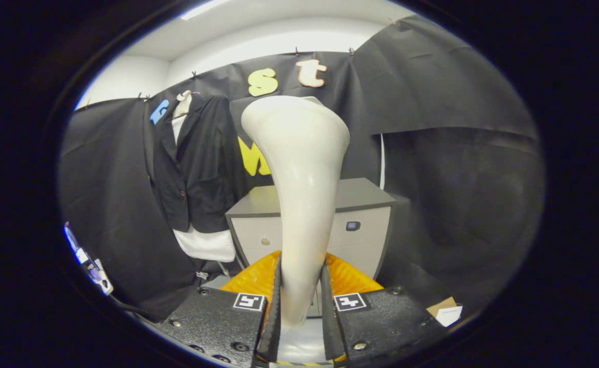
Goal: Iron the clothes twice with a garment steamer, once on the left side and once on the right side.
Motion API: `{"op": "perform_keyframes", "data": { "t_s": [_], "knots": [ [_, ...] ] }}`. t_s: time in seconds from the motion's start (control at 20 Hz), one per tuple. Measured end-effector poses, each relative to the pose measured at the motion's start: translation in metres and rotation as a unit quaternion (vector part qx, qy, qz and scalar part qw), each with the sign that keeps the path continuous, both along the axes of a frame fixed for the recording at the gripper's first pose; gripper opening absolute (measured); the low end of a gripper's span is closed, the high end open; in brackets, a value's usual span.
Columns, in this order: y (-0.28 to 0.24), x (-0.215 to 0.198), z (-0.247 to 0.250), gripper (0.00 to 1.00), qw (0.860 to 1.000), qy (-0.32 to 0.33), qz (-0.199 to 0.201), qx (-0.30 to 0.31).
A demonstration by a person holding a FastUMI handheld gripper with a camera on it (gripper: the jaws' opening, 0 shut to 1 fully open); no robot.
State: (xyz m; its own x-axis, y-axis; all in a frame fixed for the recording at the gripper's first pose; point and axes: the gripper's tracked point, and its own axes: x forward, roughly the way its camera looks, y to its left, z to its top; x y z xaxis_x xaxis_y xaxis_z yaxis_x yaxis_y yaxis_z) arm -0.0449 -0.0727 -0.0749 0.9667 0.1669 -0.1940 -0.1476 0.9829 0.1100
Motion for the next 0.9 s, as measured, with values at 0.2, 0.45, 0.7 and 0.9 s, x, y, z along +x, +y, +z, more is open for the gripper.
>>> {"op": "perform_keyframes", "data": {
  "t_s": [0.2, 0.45, 0.7, 0.9],
  "knots": [
    [-0.008, -0.007, -0.006, 0.36, 1.000, 0.002, -0.004, 0.005],
    [-0.004, -0.016, -0.019, 0.36, 1.000, 0.007, 0.003, -0.011],
    [-0.003, -0.018, -0.014, 0.36, 1.000, -0.004, 0.000, -0.023],
    [0.001, -0.021, -0.012, 0.36, 1.000, -0.007, 0.004, -0.027]
  ]
}}
